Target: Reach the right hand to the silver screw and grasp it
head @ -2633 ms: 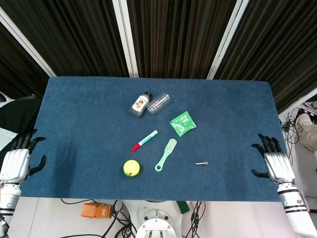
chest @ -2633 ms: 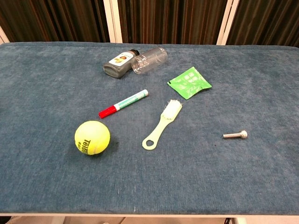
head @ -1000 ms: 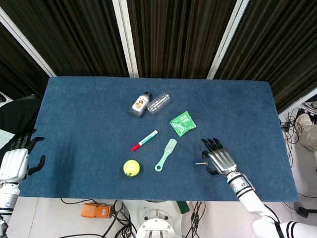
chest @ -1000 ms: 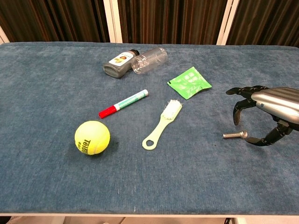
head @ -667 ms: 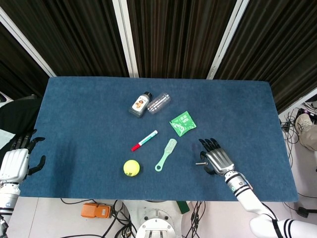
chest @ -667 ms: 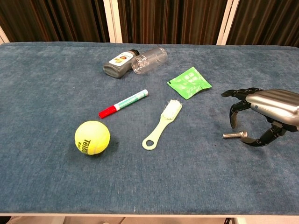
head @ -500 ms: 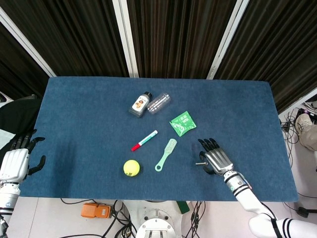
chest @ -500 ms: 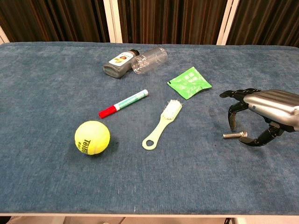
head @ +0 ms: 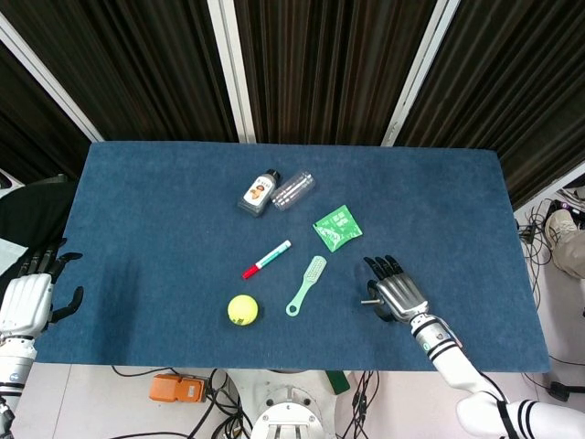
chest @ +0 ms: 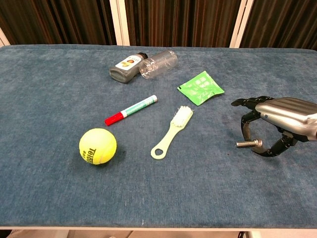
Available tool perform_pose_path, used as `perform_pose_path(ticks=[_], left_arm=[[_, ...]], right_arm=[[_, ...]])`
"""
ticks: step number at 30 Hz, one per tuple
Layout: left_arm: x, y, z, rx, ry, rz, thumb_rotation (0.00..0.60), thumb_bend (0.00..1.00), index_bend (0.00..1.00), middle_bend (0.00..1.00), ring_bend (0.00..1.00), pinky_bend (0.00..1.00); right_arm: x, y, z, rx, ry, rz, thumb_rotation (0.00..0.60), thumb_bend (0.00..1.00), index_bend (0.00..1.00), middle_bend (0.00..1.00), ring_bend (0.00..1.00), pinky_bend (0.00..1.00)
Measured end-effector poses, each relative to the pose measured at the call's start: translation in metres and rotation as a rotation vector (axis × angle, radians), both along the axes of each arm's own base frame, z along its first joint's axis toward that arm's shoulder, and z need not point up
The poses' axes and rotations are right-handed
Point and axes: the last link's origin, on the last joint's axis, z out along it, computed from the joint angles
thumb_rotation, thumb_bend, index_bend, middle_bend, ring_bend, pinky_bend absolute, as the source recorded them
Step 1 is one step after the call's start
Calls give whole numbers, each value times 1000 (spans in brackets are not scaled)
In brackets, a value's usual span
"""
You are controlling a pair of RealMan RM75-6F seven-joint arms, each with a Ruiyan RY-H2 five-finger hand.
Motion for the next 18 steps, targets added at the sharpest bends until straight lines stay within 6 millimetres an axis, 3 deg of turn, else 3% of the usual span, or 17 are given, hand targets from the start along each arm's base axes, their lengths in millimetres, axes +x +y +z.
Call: perform_pose_path(ticks=[9, 18], left_arm=[[-1, -1, 1, 1, -2, 3, 600, 448, 234, 48, 38, 115], [-1, -1, 1, -3, -3, 6, 600, 448, 234, 48, 38, 115]], right_arm=[[1, -2, -2, 1, -2, 2, 600, 541, 595, 56, 93, 63], [1, -3, 0, -25, -16, 14, 600, 615, 682, 56, 118, 90]])
